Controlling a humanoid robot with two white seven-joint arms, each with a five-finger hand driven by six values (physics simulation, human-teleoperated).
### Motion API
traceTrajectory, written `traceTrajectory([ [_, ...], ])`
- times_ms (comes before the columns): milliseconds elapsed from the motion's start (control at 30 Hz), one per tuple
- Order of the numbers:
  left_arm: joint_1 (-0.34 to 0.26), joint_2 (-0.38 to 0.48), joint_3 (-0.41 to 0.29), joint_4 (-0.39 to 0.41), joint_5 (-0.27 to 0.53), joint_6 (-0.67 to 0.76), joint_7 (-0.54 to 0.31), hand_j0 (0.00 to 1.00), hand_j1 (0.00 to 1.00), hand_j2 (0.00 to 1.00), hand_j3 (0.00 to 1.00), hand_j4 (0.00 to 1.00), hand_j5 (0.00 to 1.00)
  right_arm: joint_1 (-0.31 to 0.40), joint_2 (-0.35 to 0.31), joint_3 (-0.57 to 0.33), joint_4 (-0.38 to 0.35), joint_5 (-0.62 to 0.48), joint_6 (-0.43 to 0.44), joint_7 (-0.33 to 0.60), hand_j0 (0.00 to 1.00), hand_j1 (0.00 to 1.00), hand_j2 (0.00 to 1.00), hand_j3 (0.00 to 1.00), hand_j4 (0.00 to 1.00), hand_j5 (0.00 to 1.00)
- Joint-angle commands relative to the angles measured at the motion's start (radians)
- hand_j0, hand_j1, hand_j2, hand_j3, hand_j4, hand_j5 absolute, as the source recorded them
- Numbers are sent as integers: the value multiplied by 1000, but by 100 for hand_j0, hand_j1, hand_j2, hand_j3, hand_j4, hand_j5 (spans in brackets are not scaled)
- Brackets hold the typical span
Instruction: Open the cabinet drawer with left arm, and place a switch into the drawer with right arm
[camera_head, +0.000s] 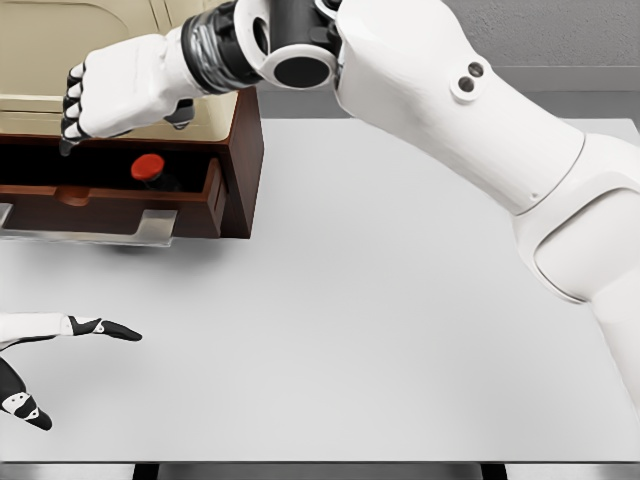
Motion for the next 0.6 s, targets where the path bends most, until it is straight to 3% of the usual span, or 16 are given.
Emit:
traceTrajectory([
  [0,0,-1,2,0,7,1,0,100,100,100,100,100,100,2,-10,0,-63,-2,3,-1,100,100,100,100,100,100],
  [67,0,-1,2,0,7,1,0,100,100,100,100,100,100,12,-111,-4,-212,-9,3,-1,100,100,100,100,100,100],
  [167,0,-3,6,-3,-2,1,0,100,100,100,100,100,100,58,-358,-17,-491,-22,3,-1,100,100,100,100,100,100],
  [233,0,-4,9,-10,-3,1,0,100,100,100,100,100,100,98,-503,-52,-585,-58,3,-1,100,100,100,100,100,100],
  [267,0,-4,11,-14,-3,1,0,100,100,100,100,100,100,141,-562,-118,-591,-84,3,-1,100,100,100,100,100,100],
  [333,0,-14,14,-16,-3,1,0,100,100,100,100,100,100,182,-672,-141,-589,-140,3,-1,100,100,100,100,100,100],
  [400,0,-37,29,-14,-3,1,0,100,100,100,100,100,100,348,-818,-279,-586,-222,3,-1,100,100,100,100,100,100],
  [433,0,-46,33,-13,-3,1,0,100,100,100,100,100,100,478,-878,-407,-586,-229,3,-1,100,100,100,100,100,100],
  [500,0,-64,40,-13,-3,1,0,100,100,100,100,100,100,659,-956,-570,-574,-285,3,-1,100,100,100,100,100,100],
  [567,0,-72,49,-13,-3,1,0,100,100,100,100,100,100,755,-971,-647,-565,-305,3,-1,100,100,100,100,100,100],
])
